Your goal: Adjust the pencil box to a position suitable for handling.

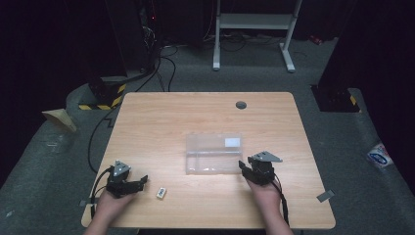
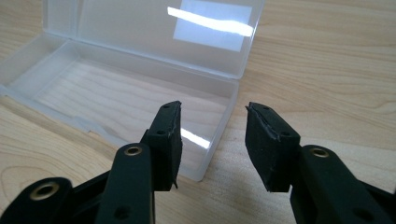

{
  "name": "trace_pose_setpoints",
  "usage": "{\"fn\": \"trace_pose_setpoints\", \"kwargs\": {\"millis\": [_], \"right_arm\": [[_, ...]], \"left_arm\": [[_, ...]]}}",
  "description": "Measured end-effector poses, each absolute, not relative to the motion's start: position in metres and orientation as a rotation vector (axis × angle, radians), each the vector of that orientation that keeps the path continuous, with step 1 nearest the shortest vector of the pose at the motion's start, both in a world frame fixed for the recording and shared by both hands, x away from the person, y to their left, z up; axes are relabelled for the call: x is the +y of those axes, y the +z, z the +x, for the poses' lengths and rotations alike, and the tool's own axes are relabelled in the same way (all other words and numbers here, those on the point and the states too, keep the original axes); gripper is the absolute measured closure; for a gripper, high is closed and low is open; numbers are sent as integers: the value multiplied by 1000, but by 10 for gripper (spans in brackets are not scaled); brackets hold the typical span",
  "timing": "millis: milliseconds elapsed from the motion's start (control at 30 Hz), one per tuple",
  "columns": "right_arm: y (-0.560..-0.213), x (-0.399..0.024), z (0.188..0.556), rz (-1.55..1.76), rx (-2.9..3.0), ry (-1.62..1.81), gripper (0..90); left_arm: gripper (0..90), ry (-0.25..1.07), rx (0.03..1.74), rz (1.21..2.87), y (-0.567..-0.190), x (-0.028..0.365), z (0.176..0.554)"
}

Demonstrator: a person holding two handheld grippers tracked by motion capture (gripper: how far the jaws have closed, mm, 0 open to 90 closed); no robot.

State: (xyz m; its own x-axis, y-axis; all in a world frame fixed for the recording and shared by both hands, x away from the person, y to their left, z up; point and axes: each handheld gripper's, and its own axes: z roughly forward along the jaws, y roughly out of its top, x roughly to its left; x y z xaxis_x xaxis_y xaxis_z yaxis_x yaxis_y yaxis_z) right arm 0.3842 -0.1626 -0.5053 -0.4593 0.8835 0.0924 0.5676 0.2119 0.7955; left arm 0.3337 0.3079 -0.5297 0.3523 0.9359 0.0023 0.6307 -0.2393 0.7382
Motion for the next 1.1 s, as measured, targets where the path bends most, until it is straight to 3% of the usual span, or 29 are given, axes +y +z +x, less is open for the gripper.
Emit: {"fn": "trace_pose_setpoints", "kwargs": {"millis": [367, 1100], "right_arm": [[-475, -179, 373, 1300, 2016, 1162, 502], [-483, -243, 365, 1389, 1954, 1064, 449]], "left_arm": [[167, 603, 1365, 1964, -530, 308, 333], [196, 620, 1399, 1941, -529, 309, 332]]}}
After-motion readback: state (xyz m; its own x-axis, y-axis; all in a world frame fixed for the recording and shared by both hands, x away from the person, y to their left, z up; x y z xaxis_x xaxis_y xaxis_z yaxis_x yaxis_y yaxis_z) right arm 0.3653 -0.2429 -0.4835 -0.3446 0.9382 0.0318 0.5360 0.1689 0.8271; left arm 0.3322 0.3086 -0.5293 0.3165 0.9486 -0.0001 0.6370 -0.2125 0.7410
